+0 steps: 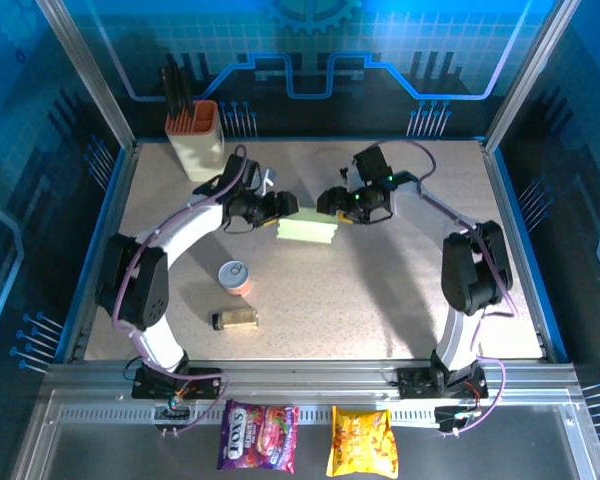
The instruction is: Fold the paper box
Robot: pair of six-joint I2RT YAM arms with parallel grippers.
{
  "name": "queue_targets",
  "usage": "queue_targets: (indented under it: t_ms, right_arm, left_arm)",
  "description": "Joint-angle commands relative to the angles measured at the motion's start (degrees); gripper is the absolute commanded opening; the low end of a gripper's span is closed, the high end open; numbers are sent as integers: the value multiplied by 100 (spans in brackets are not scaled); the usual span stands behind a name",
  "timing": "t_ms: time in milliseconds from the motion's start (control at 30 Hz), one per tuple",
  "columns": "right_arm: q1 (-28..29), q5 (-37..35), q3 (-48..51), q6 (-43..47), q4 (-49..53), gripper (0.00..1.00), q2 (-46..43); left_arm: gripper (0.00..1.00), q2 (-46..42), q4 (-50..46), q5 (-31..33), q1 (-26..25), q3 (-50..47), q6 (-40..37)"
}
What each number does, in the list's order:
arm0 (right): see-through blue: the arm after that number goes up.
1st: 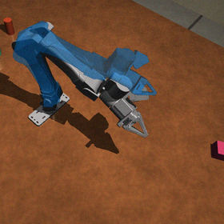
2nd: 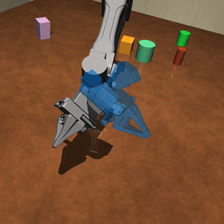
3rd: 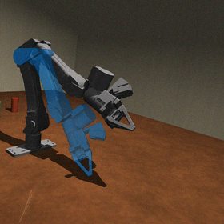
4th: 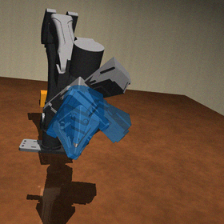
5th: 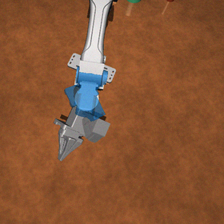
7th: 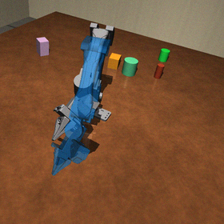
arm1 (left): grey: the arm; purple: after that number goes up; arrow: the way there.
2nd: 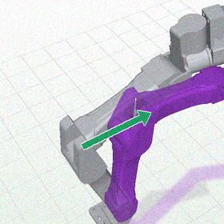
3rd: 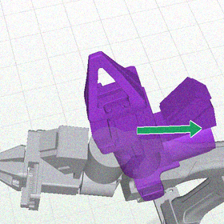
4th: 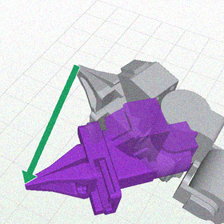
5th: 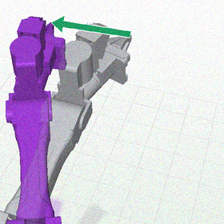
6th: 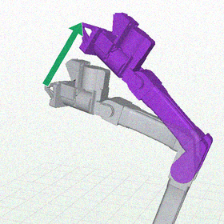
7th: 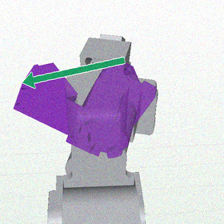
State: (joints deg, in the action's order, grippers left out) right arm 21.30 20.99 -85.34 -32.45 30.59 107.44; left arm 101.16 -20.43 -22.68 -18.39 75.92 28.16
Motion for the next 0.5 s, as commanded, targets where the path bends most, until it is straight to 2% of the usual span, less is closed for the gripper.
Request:
queue_targets:
  t_ms: [0, 133, 267, 367, 467]
  right_arm:
    - [8, 444, -807, 437, 53, 68, 559]
    - [-24, 267, -1499, 688, -121, 68, 1067]
    - [-29, 63, -1859, 908, -124, 68, 1376]
    - [-14, 113, -1863, 922, -81, 68, 1449]
    - [48, 218, -1600, 961, -191, 68, 1310]
  left_arm:
    - [71, 676, 233, -306, 29, 793, -495]
    - [71, 1353, 5, -309, 120, 1751, -711]
    - [71, 1700, 86, -237, 168, 2173, -817]
    - [71, 1846, 45, -356, 178, 2231, -829]
    - [71, 1719, 227, -445, 170, 1830, -754]
